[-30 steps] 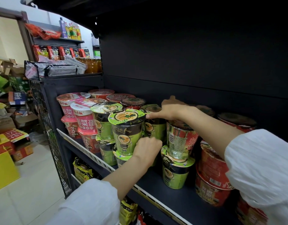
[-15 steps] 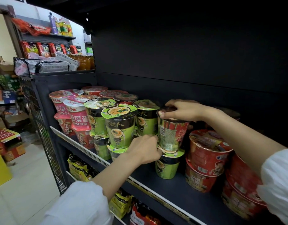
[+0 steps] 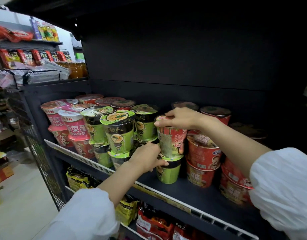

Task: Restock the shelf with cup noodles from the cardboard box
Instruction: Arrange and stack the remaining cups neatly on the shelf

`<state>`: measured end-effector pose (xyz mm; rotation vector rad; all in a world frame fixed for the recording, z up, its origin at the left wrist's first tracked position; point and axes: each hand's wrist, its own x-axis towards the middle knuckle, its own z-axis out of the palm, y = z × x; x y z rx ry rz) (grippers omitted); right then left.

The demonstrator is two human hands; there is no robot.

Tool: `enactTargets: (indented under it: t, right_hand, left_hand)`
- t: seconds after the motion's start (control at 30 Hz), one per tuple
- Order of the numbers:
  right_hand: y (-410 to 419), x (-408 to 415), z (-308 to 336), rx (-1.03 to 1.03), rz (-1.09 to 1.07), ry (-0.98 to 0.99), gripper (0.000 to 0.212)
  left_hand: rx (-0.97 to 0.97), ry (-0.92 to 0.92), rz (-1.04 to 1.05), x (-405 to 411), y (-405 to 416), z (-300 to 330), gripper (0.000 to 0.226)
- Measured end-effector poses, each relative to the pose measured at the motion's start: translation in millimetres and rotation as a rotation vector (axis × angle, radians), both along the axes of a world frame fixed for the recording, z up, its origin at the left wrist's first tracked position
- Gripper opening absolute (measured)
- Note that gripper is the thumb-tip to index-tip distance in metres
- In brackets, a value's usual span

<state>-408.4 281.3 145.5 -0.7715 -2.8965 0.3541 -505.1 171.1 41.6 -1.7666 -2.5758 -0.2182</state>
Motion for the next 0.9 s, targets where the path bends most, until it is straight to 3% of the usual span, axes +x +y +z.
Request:
enactTargets:
  t: [0.07,0.27,0.53,0.73,0.83,0.9]
  right_hand:
    - [-11.0,6.3,-0.5,0.009,0.002,-0.026,0.086]
    - [-44.2,17.5,-11.1,-0.011,0.003,0.082,0.08]
    - [-69.2,13.4,-13.1,0.049,-0.071,0.097,0.086]
    - [-64.5,18.1,-4.5,-0.1,-0.115,-0.035,0.075]
    - [-64.5,13.9,-3.2,-0.033,-0.126,-0.049,0.072]
    - [-65.1,12.1,-5.6,0.01,-0.176,-0.053,0.081]
  left_hand:
    - [-0.02,-0.01,-0.037,-1.3,-12.3,1.8,0.05]
    - [-0.079,0.222,-0.104,3.2,-48.8,3.7,0.054]
    - [-0.06,0.371,-0.072,15.8,-59.6,10.8,0.051]
    - [-0.125,0.481,-0.118,14.7,-54.9,8.1,0.028]
    - [-0.164,0.626,-0.185,19.8,-59.4,7.5,0.02]
    - [-0.185,0.72,-0.241,22.3,-61.8,5.6,0.027]
